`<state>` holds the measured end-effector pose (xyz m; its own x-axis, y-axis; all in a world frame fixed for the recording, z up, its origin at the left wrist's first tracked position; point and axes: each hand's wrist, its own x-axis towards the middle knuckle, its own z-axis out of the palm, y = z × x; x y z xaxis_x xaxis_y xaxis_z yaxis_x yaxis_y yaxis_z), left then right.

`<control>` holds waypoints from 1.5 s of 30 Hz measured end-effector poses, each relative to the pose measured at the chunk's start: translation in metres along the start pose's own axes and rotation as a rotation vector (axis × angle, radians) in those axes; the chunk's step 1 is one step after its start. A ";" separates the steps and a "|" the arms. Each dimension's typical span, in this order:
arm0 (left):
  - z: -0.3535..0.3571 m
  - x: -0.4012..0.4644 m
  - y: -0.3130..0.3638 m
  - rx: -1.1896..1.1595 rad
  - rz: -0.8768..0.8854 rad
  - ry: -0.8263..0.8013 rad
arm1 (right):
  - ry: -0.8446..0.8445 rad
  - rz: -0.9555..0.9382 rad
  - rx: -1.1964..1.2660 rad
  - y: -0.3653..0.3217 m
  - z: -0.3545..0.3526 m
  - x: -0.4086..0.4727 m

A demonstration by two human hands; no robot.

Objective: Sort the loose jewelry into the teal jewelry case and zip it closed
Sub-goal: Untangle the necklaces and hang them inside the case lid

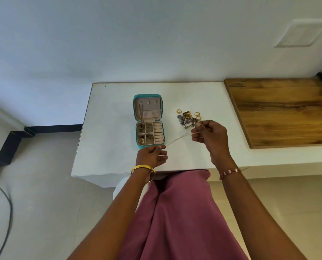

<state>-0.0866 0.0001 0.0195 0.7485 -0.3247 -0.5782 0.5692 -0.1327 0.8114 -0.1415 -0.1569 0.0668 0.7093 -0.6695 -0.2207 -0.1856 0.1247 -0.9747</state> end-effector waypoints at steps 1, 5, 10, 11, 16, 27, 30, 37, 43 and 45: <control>0.003 0.002 -0.001 -0.010 -0.045 0.017 | 0.023 0.025 -0.018 0.010 -0.002 0.004; 0.019 0.014 -0.007 -0.013 -0.154 0.042 | 0.066 0.097 -0.076 0.045 -0.005 0.017; 0.045 0.034 -0.011 0.055 -0.144 0.065 | 0.015 0.124 -0.182 0.077 -0.003 0.029; 0.050 0.038 -0.012 0.082 -0.123 0.069 | 0.007 0.124 -0.215 0.082 -0.002 0.031; 0.065 0.042 -0.011 0.339 0.027 0.083 | 0.002 0.048 -0.473 0.094 -0.002 0.039; 0.043 0.023 -0.006 0.561 0.106 0.066 | -0.025 -0.028 -0.724 0.093 0.002 0.033; 0.027 0.020 -0.005 0.434 0.058 0.124 | -0.023 -0.051 -0.710 0.087 0.004 0.027; -0.005 0.011 -0.008 0.173 0.031 0.227 | -0.104 -0.133 -0.675 0.070 0.033 0.013; -0.028 0.020 -0.002 0.033 0.115 0.382 | -0.212 -0.203 -0.701 0.065 0.077 0.016; -0.032 0.026 -0.002 0.037 0.132 0.433 | -0.241 -0.233 -0.774 0.066 0.089 0.021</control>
<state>-0.0571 0.0221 -0.0001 0.8916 0.0792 -0.4459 0.4529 -0.1526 0.8784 -0.0781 -0.0978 -0.0057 0.8968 -0.4301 -0.1039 -0.3676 -0.5935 -0.7160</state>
